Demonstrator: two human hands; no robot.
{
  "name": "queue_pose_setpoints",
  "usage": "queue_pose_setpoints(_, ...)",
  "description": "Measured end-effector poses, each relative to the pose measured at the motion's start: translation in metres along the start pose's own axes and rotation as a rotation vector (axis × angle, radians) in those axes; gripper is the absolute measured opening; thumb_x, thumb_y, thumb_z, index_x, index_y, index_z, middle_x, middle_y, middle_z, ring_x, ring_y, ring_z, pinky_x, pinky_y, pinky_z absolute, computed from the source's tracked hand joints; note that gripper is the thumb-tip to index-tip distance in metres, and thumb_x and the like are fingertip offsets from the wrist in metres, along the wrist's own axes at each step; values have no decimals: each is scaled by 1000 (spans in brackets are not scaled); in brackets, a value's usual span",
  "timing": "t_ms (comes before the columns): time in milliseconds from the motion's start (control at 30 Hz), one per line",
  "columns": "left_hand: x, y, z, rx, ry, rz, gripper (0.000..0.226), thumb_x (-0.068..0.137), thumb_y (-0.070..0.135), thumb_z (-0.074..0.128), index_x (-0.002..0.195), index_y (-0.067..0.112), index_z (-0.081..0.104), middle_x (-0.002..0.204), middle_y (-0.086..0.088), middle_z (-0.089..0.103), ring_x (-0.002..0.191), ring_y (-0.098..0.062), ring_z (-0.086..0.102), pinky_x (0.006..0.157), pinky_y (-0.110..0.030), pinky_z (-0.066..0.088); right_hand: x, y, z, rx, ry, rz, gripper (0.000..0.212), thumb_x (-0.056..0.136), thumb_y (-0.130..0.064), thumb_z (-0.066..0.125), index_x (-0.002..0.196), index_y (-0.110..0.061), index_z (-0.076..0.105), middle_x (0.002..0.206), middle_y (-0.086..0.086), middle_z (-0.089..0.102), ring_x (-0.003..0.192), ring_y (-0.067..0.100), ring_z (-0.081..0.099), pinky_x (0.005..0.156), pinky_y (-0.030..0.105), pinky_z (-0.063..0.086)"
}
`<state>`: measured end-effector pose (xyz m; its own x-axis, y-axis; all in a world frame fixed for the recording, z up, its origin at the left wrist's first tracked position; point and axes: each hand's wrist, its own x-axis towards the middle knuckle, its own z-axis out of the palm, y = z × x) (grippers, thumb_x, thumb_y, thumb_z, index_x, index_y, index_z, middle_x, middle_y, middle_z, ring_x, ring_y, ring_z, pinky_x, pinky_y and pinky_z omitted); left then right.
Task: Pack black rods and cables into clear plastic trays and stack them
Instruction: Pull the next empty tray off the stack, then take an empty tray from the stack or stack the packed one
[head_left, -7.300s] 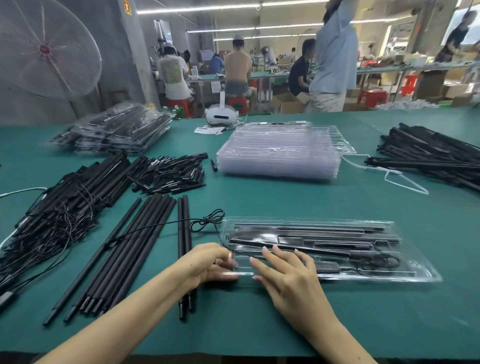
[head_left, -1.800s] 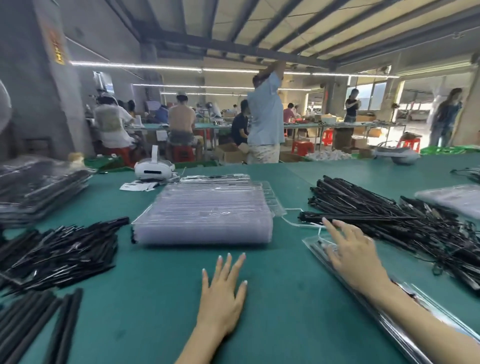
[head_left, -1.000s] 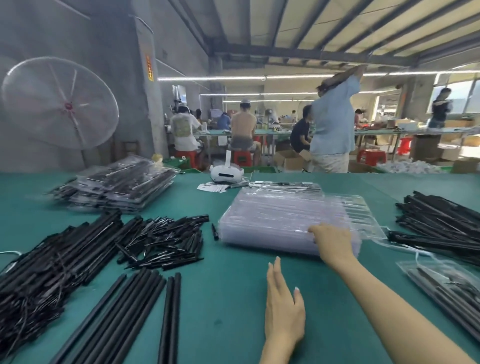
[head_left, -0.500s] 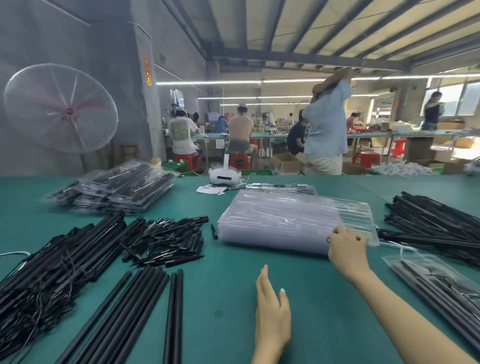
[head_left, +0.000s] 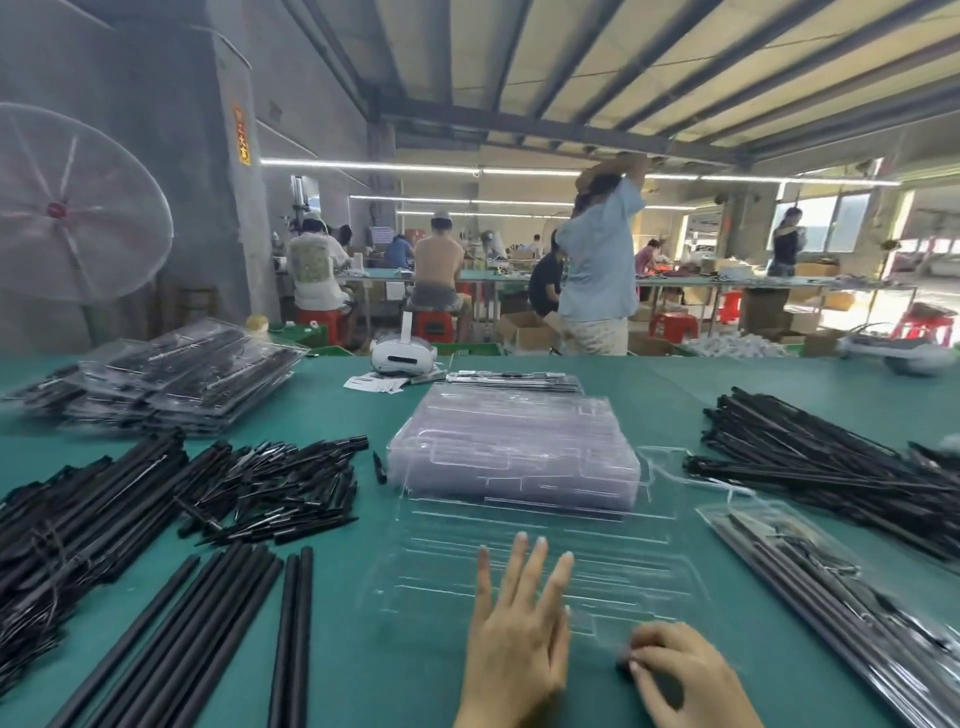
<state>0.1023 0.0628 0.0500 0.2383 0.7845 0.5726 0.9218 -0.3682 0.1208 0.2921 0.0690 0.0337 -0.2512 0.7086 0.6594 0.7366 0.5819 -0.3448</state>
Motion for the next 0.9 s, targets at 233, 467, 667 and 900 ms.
queue_pose_setpoints(233,-11,-14,-34,98,-257,-206,51,93,52,19,144,51,21,157,6,5,147,-27,2,111,-48,-15,-45,-18,-40,268,-431,101,56,93,-16,59,53,-56,59,74,-43,58,93,-11,56,93,10,39)
queue_pose_setpoints(467,-37,-36,-6,14,-580,-239,56,95,63,16,144,52,-9,152,12,-29,138,-20,-35,95,-52,-37,0,-75,-10,93,-186,164,21,96,-31,52,115,-37,56,140,-19,44,129,2,42,103,17,31)
queue_pose_setpoints(667,-41,-50,-14,-70,-633,-95,60,95,60,28,150,43,9,158,15,-10,145,-13,-18,110,-50,-24,36,-72,53,-234,-697,284,50,95,-63,16,142,-60,0,158,-12,-16,145,21,-17,108,64,-13)
queue_pose_setpoints(900,-29,-66,-54,-693,-457,-335,44,94,27,57,136,21,49,145,6,45,138,-6,32,118,-28,13,36,-56,69,-345,-658,323,51,92,-67,6,142,-59,3,159,-14,-7,147,17,-11,107,63,-14)
